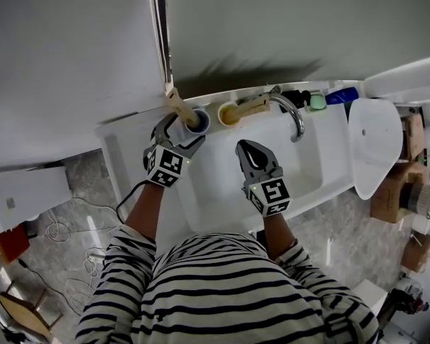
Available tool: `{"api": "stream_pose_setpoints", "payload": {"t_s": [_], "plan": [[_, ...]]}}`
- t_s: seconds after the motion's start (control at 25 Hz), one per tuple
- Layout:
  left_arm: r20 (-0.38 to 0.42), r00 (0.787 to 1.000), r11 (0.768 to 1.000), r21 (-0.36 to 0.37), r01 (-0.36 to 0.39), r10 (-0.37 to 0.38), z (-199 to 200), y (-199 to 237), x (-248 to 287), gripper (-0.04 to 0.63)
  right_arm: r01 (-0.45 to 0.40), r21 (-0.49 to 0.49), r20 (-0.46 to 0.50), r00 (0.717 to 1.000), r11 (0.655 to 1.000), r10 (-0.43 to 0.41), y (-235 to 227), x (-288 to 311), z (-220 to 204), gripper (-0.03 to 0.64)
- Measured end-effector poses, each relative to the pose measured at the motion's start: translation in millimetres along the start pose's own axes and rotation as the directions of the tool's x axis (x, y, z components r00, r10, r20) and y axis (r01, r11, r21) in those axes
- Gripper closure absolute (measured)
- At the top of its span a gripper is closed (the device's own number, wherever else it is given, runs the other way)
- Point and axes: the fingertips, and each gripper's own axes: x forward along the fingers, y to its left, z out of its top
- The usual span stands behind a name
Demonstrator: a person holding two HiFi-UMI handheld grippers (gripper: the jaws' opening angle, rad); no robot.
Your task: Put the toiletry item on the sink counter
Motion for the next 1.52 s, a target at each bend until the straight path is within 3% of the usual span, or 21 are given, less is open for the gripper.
{"api": "stream_pose_setpoints", "payload": {"t_s": [0.2, 0.48, 0.8, 0.96, 1.12, 1.36, 1.52], "plan": [[0.025, 0.999, 0.998, -0.046, -0.039, 0.04, 8.3, 2.7, -22.8, 0.193, 0.004, -0.018, 0.023, 1.0, 1.0, -0.003, 5.4, -10.7, 9.5, 0.6], [0.121, 0.992, 0.993, -0.114, -0.024, 0.038, 41.1, -9.3, -64.2, 0.195, 0.016, -0.046, 0.068, 0.998, 0.999, -0.013, 16.6, -37.2, 26.2, 0.6], [0.256, 0.966, 0.997, -0.079, -0.008, 0.028, 88.2, -37.3, -118.4, 0.226, 0.014, -0.072, 0.125, 0.992, 0.997, -0.005, 40.2, -74.1, 42.8, 0.6], [0.312, 0.95, 0.999, -0.047, 0.015, 0.001, 102.9, -59.2, -146.7, 0.284, 0.007, -0.07, 0.148, 0.989, 0.998, 0.003, 54.8, -92.4, 45.1, 0.6], [0.336, 0.942, 1.0, 0.001, 0.028, -0.026, 111.9, -77.8, -168.1, 0.426, 0.001, -0.074, 0.161, 0.987, 0.997, 0.011, 64.3, -105.7, 45.2, 0.6], [0.38, 0.924, 0.999, 0.015, 0.043, -0.046, 121.8, -99.7, -193.5, 0.559, 0.005, -0.069, 0.196, 0.981, 0.998, 0.009, 78.5, -127.6, 53.3, 0.6], [0.406, 0.911, 0.998, 0.025, 0.063, -0.068, 127.5, -111.0, -205.5, 0.589, -0.003, -0.075, 0.214, 0.977, 0.997, 0.019, 86.4, -135.6, 54.7, 0.6]]}}
